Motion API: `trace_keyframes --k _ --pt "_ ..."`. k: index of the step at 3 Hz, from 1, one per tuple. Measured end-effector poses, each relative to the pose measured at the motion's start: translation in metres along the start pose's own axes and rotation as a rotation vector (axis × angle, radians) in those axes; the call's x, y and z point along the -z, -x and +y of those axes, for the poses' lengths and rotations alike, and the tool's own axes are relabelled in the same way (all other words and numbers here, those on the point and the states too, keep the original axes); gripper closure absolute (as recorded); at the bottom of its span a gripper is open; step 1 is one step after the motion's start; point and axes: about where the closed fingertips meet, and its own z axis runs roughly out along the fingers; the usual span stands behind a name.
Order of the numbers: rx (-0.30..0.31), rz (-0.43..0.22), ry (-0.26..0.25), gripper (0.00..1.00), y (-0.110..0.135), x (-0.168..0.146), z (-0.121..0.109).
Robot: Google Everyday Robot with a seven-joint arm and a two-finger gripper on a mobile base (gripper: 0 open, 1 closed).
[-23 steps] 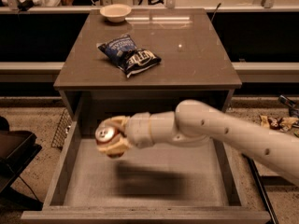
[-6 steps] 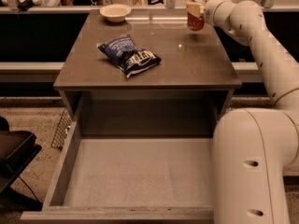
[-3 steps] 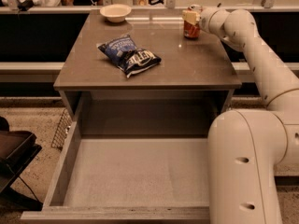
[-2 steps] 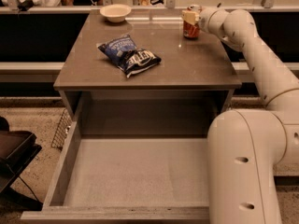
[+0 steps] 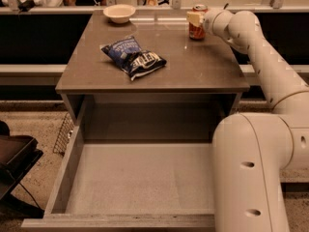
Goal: Pick coke can from top drawer and place on counter
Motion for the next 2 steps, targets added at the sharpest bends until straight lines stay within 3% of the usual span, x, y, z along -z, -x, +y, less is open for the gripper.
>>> trace_keyframes --k 1,2 --pt "-0.001 0.001 0.003 0.0 -0.0013 -0.002 0.0023" --pt "-0.001 0.001 0.003 0.0 -0.0013 -0.0021 0.0024"
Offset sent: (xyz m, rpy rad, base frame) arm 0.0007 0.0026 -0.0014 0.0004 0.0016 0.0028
